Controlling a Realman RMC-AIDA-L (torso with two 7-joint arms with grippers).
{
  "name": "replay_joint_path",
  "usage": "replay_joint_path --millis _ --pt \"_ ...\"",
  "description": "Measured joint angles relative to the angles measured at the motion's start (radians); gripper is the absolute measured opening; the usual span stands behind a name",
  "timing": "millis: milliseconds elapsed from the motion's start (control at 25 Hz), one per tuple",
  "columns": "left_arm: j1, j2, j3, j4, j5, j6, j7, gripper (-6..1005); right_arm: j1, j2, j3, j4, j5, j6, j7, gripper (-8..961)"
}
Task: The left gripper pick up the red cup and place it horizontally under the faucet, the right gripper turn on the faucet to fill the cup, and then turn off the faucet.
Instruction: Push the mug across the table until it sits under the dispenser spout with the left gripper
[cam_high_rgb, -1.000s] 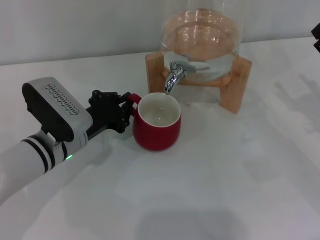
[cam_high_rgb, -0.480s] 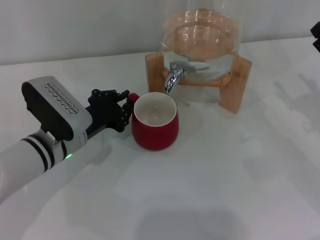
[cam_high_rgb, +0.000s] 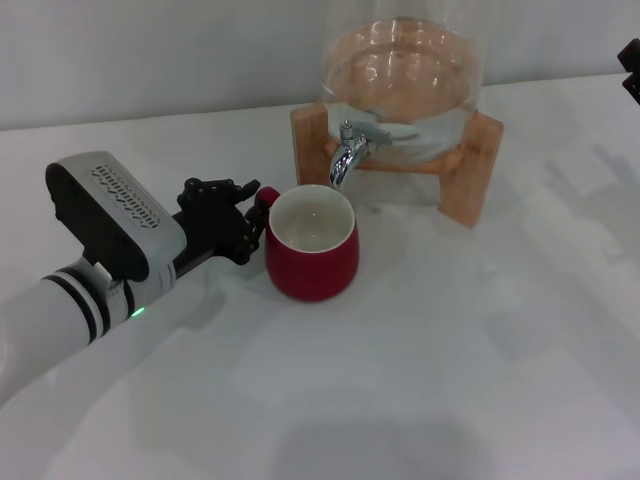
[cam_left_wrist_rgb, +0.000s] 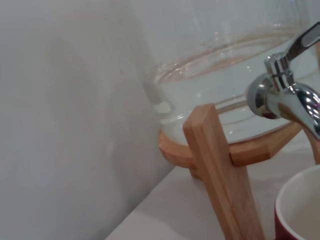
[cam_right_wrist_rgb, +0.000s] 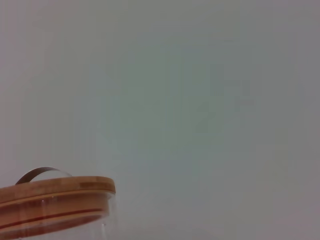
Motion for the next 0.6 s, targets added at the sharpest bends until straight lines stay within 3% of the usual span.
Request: replay_joint_path --millis 320,600 --pt "-0.007 -0.001 0.000 0.007 0.025 -0.033 0.000 217 0.000 0.000 0.000 0.000 0.000 0.000 0.000 834" --pt "-0.008 -0.002 -0.006 0.015 0.025 -0.037 0.000 302 -0.003 0.000 0.003 0.000 0.000 0.000 0.000 834"
